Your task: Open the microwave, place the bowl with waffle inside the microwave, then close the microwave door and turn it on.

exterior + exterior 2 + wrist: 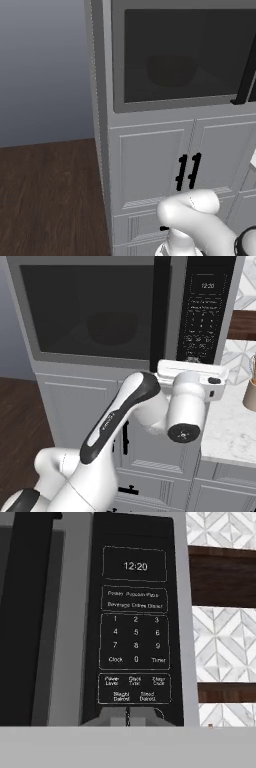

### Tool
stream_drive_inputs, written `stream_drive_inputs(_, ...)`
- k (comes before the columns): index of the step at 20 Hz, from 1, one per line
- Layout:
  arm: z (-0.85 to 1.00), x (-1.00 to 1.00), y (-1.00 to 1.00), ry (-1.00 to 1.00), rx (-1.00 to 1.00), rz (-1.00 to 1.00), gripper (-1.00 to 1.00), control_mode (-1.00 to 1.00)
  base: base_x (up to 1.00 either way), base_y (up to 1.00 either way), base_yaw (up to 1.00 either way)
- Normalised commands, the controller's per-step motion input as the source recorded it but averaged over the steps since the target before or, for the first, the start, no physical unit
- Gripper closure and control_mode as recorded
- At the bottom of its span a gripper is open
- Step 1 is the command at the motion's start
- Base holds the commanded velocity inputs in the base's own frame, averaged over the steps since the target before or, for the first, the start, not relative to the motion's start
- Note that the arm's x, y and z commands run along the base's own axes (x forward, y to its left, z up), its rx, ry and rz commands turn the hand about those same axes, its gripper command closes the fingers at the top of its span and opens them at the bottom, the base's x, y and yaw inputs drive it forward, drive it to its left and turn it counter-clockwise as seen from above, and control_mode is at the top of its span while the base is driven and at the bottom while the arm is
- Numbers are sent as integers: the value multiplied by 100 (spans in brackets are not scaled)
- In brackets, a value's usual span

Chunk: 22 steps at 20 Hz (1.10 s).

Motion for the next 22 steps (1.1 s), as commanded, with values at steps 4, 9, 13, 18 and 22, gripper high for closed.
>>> stream_drive_inputs(4, -11, 15, -37, 2, 0, -16, 100, -100, 0, 0, 0)
stream_drive_inputs(9, -1, -13, -27, 2, 0, -1, 100, -100, 0, 0, 0)
stream_drive_inputs(13, -4, -26, -3, 10, 0, 9, 100, -100, 0, 0, 0)
stream_drive_inputs(18, -4, 3, 0, 5, 0, 8, 100, -100, 0, 0, 0)
stream_drive_inputs(22, -22, 19, 0, 12, 0, 6, 100, -100, 0, 0, 0)
